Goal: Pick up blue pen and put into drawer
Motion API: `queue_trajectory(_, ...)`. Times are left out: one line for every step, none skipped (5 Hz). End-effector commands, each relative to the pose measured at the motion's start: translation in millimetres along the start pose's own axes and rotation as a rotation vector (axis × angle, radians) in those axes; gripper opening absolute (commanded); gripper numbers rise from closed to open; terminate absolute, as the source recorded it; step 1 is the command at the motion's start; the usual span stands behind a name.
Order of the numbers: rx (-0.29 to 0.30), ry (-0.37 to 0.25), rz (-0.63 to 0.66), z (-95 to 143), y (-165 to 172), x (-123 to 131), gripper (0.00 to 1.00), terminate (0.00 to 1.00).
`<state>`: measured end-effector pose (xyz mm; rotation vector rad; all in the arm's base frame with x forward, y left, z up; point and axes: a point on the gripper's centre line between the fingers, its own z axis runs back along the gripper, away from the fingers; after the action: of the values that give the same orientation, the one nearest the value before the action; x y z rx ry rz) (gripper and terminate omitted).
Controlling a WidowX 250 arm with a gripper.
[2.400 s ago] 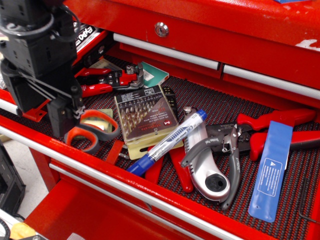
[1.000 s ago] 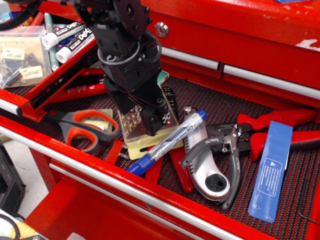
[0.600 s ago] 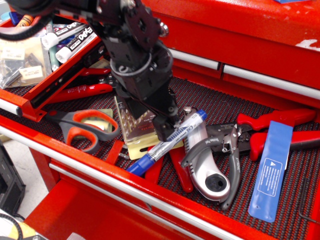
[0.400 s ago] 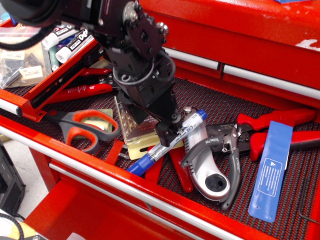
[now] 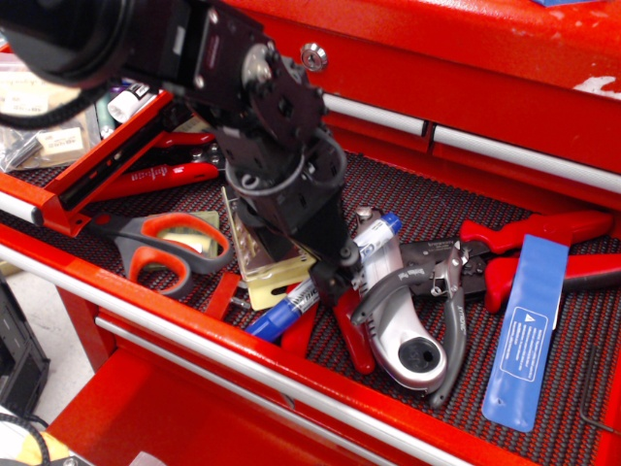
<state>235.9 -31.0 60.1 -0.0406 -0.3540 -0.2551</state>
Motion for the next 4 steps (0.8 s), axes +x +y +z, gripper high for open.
queue_trajectory(0.015,-0.069,0.080,-10,-15,-5,1.00,0.00)
queue_trajectory(0.011,-0.066,0.122,-14,-17,-5,0.00,0.00)
queue_trajectory(0.007,-0.062,0.134,-14,-18,-6,0.00,0.00)
queue_trajectory(0.024,-0.028,0.128,0,-12,-5,0.00,0.00)
